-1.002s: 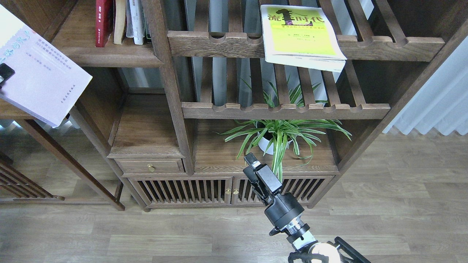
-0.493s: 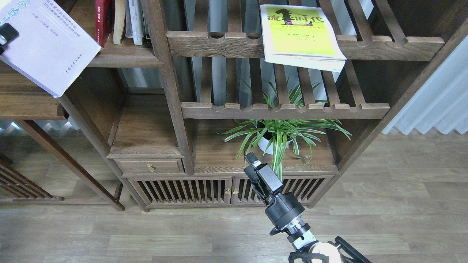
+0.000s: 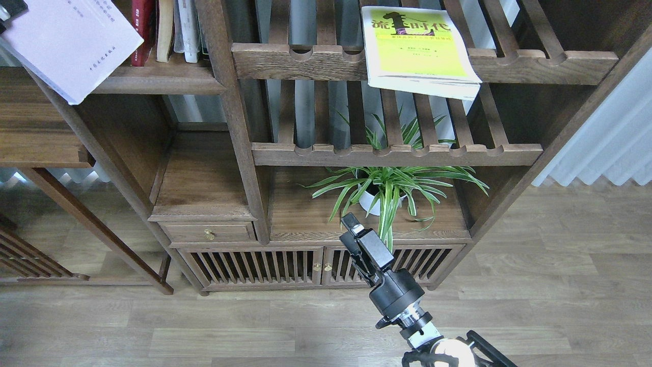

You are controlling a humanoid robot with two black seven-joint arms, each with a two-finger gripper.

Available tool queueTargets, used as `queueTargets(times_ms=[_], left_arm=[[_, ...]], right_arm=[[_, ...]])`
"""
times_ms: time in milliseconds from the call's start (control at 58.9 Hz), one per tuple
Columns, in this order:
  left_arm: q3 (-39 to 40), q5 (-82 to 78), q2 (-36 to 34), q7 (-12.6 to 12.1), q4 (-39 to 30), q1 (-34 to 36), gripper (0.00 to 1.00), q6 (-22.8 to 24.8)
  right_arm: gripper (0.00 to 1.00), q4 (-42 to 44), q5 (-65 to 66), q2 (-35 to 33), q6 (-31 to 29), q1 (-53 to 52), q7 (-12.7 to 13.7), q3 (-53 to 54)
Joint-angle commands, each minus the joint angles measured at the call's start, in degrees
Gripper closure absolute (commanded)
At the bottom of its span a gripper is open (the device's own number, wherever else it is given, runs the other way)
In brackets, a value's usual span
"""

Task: Organize books on shelf
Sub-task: 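Insert the white book into the upper shelf beside the red book with the left gripper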

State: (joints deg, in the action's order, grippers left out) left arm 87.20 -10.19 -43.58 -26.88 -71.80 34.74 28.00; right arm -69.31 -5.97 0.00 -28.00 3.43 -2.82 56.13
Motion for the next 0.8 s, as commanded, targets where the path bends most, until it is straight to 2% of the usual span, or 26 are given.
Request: queueTargets(times_ms=[0,391,646,782], left_arm=[[-2.03,-2.54,-0.02,-0.10,2.53,4.88,0.98,0.00],[-10.47,-7.82,3.40,-0.01,10.45,18.17,0.98,0.00],[-11.44,-13.71,10.52,-0.01,15.11,23.62,0.98,0.00],[-11.53,-16.78,11.23,-0.01,16.25,25.55,0.98,0.00]], right_arm=[[0.02,-0.04,0.00,0.00,0.00,0.09,-0.08,0.04],[0.02,-0.04,0.00,0.00,0.00,0.09,-0.08,-0.05],[0.02,-0.12,0.00,0.00,0.00,0.09,-0.08,0.04],[0.02,-0.12,0.00,0.00,0.00,0.09,-0.08,0.04]])
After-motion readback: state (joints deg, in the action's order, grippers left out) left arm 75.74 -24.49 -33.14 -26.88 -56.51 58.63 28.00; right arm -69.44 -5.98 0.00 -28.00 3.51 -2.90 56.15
